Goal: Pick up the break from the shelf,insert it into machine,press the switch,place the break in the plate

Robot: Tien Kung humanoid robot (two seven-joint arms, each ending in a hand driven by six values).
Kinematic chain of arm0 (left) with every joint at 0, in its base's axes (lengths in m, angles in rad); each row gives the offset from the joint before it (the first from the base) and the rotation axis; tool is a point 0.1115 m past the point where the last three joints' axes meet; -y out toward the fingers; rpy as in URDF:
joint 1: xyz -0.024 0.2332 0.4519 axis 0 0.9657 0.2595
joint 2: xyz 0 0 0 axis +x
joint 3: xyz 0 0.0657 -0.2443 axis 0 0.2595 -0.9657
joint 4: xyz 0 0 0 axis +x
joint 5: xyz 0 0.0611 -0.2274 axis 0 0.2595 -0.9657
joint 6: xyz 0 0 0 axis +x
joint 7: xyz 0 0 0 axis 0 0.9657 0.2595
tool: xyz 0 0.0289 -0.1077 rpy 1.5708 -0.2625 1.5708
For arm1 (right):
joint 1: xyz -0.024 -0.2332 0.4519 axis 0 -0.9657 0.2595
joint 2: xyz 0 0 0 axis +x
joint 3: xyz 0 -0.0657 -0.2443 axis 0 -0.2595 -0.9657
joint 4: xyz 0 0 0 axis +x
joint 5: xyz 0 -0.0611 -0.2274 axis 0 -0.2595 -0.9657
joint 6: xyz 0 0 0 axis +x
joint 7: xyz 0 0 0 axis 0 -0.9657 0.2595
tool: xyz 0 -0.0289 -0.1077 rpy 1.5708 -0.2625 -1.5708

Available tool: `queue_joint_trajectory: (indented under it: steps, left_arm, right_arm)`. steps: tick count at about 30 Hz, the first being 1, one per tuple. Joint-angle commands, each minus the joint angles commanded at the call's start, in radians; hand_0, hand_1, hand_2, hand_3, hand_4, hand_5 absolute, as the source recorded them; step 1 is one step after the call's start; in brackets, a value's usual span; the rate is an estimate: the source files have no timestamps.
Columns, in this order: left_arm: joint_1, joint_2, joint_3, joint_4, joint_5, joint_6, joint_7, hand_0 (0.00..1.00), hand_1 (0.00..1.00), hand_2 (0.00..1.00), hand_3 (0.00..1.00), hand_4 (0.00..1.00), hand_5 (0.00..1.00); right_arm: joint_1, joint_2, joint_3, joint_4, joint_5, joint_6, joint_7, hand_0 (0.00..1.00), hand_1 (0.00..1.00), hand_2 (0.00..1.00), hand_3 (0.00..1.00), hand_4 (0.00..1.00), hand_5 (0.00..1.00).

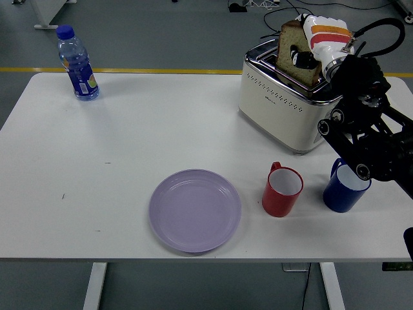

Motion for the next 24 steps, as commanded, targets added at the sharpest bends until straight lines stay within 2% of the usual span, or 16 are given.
queue_joint_trajectory:
  steps: [12,17,19,21,22,24]
  left_arm:
    - [0.000,0.000,0.008,0.000,-0.012,0.003,-0.004,0.652,0.599,0.596,0.598,0.331,0.933]
    - [0.000,0.000,0.007,0.000,-0.010,0.002,-0.004,0.652,0.599,0.596,0.599,0.331,0.934]
    - [0.000,0.000,0.007,0.000,-0.010,0.002,-0.004,0.652,0.599,0.596,0.599,0.331,0.934]
    - [0.000,0.000,0.007,0.000,-0.013,0.002,-0.004,0.652,0.599,0.596,0.599,0.331,0.934]
    - [0.000,0.000,0.007,0.000,-0.015,0.003,-0.004,0.652,0.601,0.595,0.598,0.331,0.935]
    - [0.001,0.000,0.007,0.000,-0.018,0.003,-0.005,0.652,0.601,0.595,0.598,0.331,0.935]
  right_arm:
    - [-0.008,-0.011,0.021,0.014,0.001,-0.021,-0.003,0.947,0.888,0.998,0.998,0.783,0.200]
    - [-0.015,-0.032,0.033,0.041,0.009,-0.025,-0.007,0.949,0.890,0.998,0.998,0.782,0.200]
    - [-0.024,-0.046,0.044,0.059,0.020,-0.038,-0.006,0.949,0.890,0.998,0.998,0.782,0.200]
    - [-0.050,-0.080,0.065,0.100,0.065,-0.081,-0.007,0.949,0.890,0.998,0.998,0.782,0.200]
    - [-0.058,-0.091,0.071,0.116,0.091,-0.100,-0.007,0.818,0.771,0.899,0.992,0.755,0.256]
    - [-0.084,-0.122,0.088,0.156,0.160,-0.151,-0.004,0.818,0.771,0.899,0.992,0.755,0.256]
